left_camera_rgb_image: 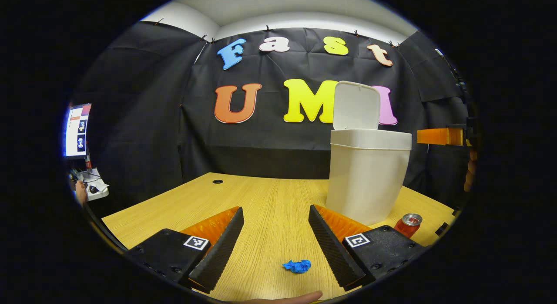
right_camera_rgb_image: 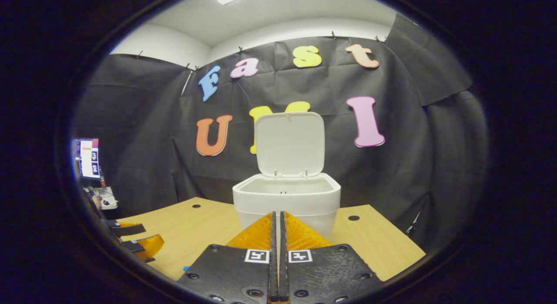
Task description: Press the lid of the desktop garbage bin to open it, pick up the crumpled paper on the desktop and throw it into the bin, then pick up the pop can on the desktop and drop it into the bin, and finally close the garbage bin lid.
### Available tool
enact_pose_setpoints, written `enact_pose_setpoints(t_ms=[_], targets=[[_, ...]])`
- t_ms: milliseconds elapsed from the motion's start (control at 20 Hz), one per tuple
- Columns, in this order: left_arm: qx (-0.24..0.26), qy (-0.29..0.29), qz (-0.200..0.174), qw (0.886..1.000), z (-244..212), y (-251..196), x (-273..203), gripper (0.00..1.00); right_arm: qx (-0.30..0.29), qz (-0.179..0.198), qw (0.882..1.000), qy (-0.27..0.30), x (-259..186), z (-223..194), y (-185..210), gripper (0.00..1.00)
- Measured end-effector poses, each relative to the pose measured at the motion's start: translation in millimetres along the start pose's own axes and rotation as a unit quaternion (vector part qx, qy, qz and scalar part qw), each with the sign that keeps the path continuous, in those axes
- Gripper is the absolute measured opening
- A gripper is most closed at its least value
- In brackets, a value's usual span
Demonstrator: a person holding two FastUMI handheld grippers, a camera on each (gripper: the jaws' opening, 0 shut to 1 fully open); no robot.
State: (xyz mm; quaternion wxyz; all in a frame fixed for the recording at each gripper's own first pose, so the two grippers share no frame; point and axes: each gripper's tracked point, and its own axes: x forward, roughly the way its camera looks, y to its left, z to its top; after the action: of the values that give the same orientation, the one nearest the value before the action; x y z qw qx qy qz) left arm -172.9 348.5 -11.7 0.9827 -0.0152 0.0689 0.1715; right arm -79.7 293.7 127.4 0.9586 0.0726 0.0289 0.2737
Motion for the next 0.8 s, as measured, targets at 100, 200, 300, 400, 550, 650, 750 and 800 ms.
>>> enact_pose_setpoints(t_ms=[100, 200, 300, 400, 550, 650, 750, 800], targets=[[-0.002, -0.002, 0.005, 1.000, 2, 5, -2, 0.98, -0.002, -0.001, 1.000, 0.001, -10, -5, -1, 0.01], [-0.022, 0.006, -0.001, 1.000, 0, 7, -2, 0.98, 0.007, 0.013, 1.000, 0.000, -20, -10, 4, 0.17], [-0.035, 0.013, -0.008, 0.999, -3, 7, -4, 0.97, 0.010, 0.028, 1.000, 0.005, -29, -21, 8, 0.36], [-0.042, 0.027, -0.015, 0.999, -13, 10, -5, 0.97, 0.006, 0.028, 1.000, 0.006, -37, -28, 5, 0.62], [-0.036, 0.043, -0.014, 0.998, -29, 11, -7, 0.94, 0.000, 0.020, 1.000, -0.001, -49, -36, 0, 0.92], [-0.021, 0.040, -0.024, 0.999, -36, 5, -8, 0.94, -0.002, 0.021, 1.000, -0.005, -57, -41, -4, 0.98], [-0.006, 0.034, -0.044, 0.998, -42, -6, -10, 0.94, 0.000, 0.018, 1.000, -0.014, -67, -44, -9, 0.98], [0.002, 0.032, -0.052, 0.998, -47, -11, -11, 0.94, 0.002, 0.018, 1.000, -0.018, -74, -48, -12, 0.98]])
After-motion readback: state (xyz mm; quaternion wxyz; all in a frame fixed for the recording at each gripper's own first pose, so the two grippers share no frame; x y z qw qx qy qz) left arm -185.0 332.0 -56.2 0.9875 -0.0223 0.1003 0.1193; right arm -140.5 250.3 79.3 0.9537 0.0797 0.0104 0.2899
